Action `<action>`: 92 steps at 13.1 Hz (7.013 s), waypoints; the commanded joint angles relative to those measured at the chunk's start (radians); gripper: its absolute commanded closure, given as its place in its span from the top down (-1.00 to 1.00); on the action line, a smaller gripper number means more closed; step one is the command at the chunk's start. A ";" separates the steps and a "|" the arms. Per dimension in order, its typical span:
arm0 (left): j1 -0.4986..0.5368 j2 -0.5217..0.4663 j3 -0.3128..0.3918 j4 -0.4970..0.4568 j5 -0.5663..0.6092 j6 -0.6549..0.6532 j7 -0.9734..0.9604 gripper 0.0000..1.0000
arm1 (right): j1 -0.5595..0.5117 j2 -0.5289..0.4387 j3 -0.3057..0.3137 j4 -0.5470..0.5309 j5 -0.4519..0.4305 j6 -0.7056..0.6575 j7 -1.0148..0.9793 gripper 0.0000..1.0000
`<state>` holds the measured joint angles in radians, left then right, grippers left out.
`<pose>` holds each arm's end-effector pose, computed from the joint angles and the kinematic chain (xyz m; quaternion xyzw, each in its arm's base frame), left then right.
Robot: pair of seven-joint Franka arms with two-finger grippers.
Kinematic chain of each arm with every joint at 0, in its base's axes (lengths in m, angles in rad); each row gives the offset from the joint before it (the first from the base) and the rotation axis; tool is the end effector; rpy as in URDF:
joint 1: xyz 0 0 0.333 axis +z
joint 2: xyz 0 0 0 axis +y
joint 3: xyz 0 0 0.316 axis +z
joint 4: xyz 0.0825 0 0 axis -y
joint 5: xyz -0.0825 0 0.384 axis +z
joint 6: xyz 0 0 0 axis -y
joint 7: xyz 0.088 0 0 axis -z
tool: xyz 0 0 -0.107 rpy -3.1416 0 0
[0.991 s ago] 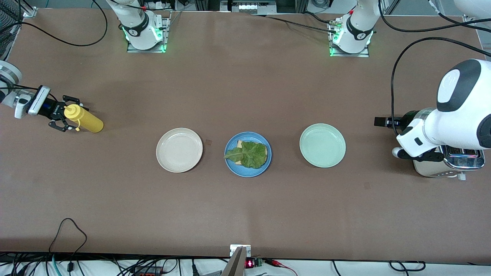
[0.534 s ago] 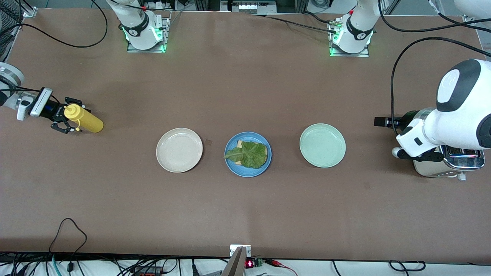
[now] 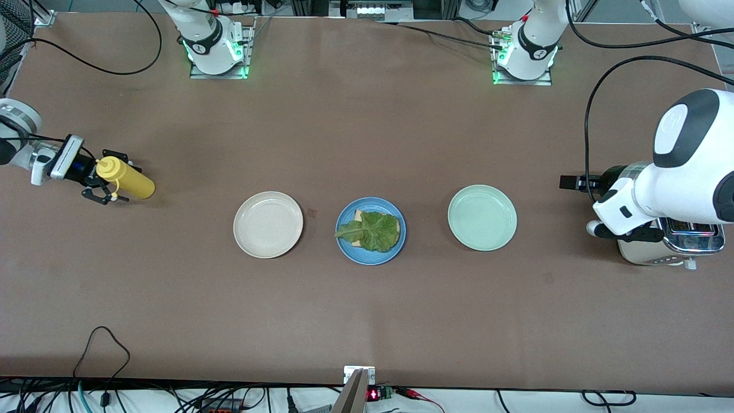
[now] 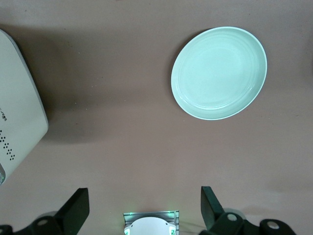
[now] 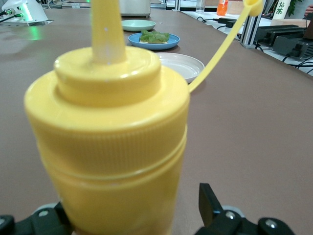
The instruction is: Make sandwich in blue plate with both arms
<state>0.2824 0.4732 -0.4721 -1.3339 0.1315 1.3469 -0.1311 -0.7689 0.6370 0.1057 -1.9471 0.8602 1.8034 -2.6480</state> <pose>0.6360 -0.0493 0.4559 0.9778 -0.0267 -0.2075 0.0080 0.4665 -0.2823 0.1390 -0.6537 -0.5615 -0.3970 0.3159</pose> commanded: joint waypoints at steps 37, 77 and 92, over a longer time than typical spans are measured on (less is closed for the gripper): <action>0.152 -0.227 -0.022 -0.341 0.011 0.445 -0.010 1.00 | 1.143 -0.234 0.059 0.078 -1.107 0.504 1.987 -1.00; -0.074 -0.334 0.540 -0.211 -0.087 0.155 0.439 1.00 | -0.233 -0.010 0.312 0.103 -0.270 -0.088 0.151 -1.00; 0.155 -0.041 0.536 -0.238 -0.136 0.506 0.711 0.23 | -0.248 0.109 0.293 0.132 -0.265 -0.072 0.163 1.00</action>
<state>0.4322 0.4252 0.0622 -1.5654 0.0047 1.8574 0.5929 -1.0036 0.7436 0.3907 -1.8293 0.5791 1.7499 -2.4903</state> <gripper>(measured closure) 0.172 0.057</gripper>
